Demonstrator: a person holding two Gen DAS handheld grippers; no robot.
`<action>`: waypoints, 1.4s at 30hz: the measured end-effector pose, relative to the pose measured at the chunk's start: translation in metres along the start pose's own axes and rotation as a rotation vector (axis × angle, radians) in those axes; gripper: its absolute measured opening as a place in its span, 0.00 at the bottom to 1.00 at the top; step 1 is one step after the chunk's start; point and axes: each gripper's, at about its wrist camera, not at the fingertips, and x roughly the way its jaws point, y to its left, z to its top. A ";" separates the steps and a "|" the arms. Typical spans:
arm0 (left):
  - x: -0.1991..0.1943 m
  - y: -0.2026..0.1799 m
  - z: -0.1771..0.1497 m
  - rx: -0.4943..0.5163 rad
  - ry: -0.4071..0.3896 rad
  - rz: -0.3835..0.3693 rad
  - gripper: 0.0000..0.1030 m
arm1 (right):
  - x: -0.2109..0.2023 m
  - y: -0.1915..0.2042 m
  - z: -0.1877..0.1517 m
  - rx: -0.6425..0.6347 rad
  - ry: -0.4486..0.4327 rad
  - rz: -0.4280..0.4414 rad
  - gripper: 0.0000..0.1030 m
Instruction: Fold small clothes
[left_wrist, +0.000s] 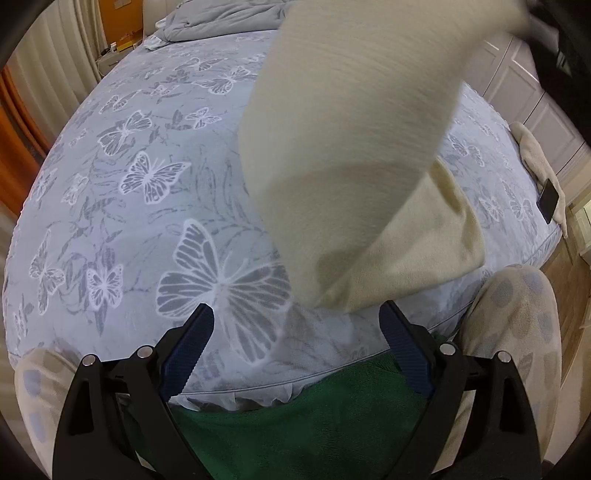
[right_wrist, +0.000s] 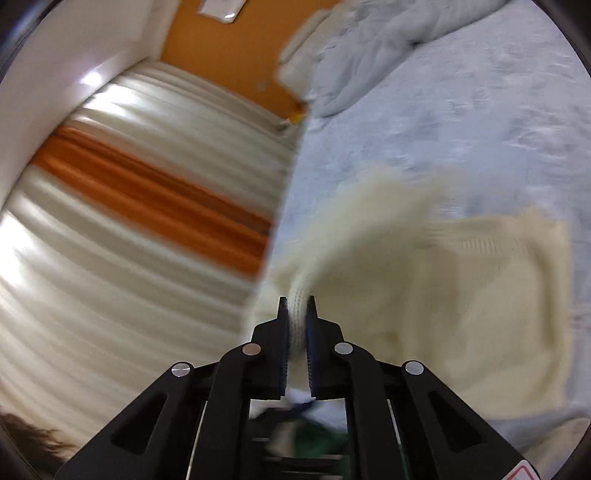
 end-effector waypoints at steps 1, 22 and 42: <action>0.001 0.000 0.000 -0.004 0.003 0.000 0.86 | 0.005 -0.031 -0.002 0.036 0.017 -0.135 0.07; 0.046 -0.016 0.003 0.059 0.072 0.043 0.86 | 0.083 -0.093 -0.023 0.053 0.219 -0.433 0.19; 0.063 -0.020 0.012 0.086 0.105 -0.012 0.61 | -0.023 -0.124 -0.051 0.212 -0.020 -0.425 0.09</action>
